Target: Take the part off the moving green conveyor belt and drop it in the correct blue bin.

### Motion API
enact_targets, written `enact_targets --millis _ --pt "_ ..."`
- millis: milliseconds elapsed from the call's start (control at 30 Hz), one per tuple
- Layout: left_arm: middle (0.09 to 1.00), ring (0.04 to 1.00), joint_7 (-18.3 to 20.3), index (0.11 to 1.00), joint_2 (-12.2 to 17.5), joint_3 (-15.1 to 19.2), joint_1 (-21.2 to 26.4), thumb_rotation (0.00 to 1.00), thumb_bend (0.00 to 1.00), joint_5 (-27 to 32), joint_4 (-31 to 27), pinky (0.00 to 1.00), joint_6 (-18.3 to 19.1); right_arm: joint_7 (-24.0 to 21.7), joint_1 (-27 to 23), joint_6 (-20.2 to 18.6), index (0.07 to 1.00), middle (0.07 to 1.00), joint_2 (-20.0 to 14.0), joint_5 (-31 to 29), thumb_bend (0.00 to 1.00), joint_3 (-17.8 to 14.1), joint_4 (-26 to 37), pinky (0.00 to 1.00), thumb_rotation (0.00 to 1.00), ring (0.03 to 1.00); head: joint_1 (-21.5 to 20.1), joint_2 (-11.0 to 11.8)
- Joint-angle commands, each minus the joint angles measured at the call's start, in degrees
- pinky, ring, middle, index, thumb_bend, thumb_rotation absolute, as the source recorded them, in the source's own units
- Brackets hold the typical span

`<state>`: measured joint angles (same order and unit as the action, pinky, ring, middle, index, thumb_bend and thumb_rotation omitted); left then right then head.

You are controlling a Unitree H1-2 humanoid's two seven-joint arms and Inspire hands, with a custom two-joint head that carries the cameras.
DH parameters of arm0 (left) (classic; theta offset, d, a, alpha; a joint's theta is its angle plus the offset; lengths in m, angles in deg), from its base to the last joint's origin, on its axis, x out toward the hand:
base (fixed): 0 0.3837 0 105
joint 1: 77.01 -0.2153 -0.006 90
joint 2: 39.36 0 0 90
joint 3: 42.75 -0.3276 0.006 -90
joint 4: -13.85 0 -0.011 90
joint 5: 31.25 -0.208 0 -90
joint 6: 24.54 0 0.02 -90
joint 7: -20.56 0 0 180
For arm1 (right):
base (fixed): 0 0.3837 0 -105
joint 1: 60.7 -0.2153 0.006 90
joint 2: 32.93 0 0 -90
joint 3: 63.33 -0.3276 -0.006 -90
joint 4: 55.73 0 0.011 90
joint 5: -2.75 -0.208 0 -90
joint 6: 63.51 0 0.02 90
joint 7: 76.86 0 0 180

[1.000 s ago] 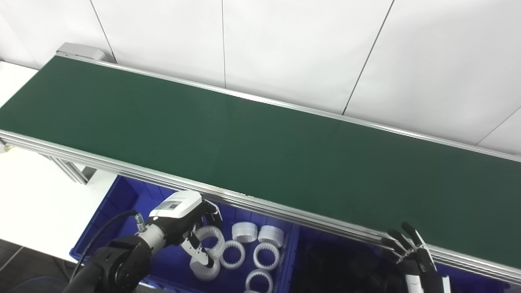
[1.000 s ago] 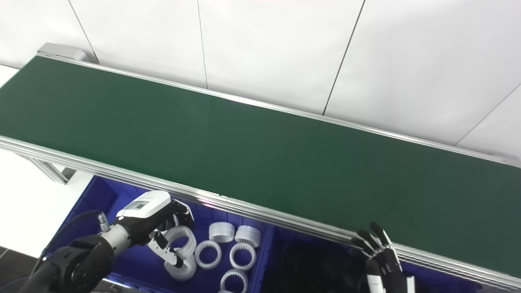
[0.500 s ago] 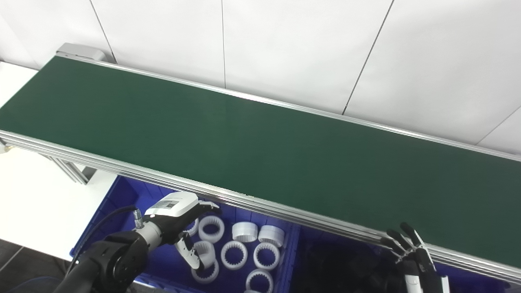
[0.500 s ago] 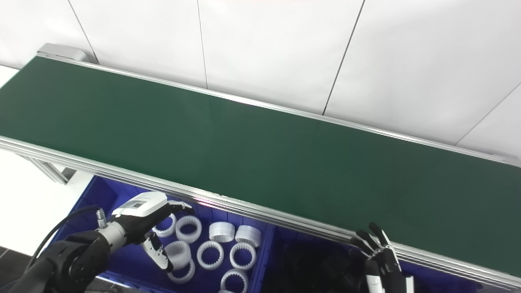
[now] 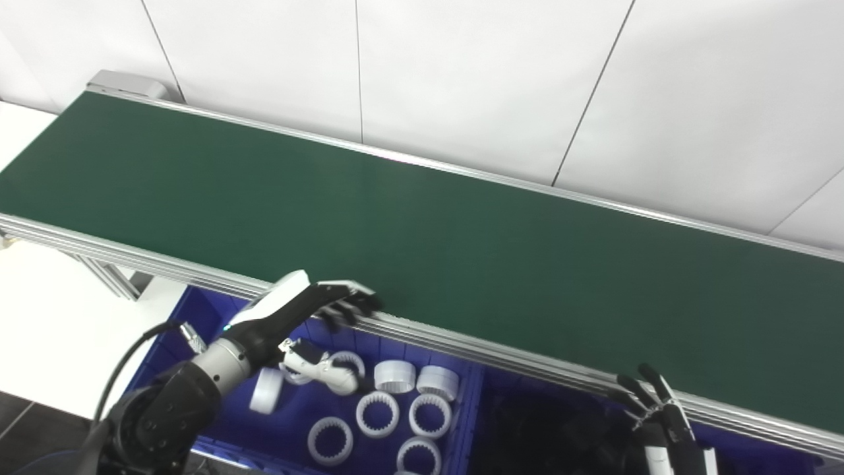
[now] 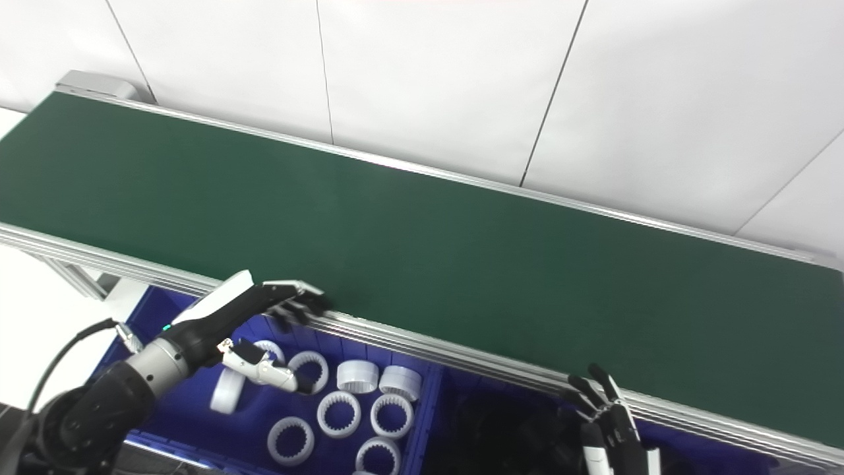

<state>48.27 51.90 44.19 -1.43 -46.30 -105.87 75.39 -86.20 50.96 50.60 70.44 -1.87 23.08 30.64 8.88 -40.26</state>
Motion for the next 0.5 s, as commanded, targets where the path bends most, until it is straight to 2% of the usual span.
enact_targets --millis 0,100,233,367,467 --pt "0.711 0.640 -1.3 0.732 0.1 0.7 0.4 0.67 0.83 7.2 -1.5 0.54 -4.4 -0.3 -0.5 2.8 0.858 0.779 0.3 0.1 0.70 -0.1 1.2 0.64 0.75 0.727 -0.1 0.0" --pt "0.693 0.630 -1.9 0.722 -1.5 0.3 0.6 0.75 0.87 12.6 -0.6 0.53 -6.0 0.0 -0.6 2.8 0.857 0.777 0.5 1.0 0.70 0.0 0.8 0.64 0.75 0.727 -1.1 1.0" --pt "0.683 0.627 -3.8 0.724 -4.0 -1.0 0.6 0.82 0.93 15.7 0.2 0.55 -7.4 0.0 -0.8 2.8 0.854 0.777 0.8 1.5 0.70 0.3 0.5 0.64 0.74 0.727 -2.5 2.0" --pt "0.698 0.635 -6.1 0.743 -7.3 -2.8 0.6 0.87 0.95 16.3 2.5 0.54 -10.4 0.2 -1.0 2.8 0.851 0.772 1.1 2.1 0.70 0.5 -0.1 0.64 0.73 0.720 -4.1 3.3" --pt "0.729 0.671 -7.7 0.767 -9.3 -4.1 0.6 0.87 0.94 15.0 4.6 0.58 -12.0 0.9 -1.0 2.8 0.844 0.767 1.2 2.9 0.70 0.9 -0.4 0.63 0.73 0.715 -5.4 4.4"
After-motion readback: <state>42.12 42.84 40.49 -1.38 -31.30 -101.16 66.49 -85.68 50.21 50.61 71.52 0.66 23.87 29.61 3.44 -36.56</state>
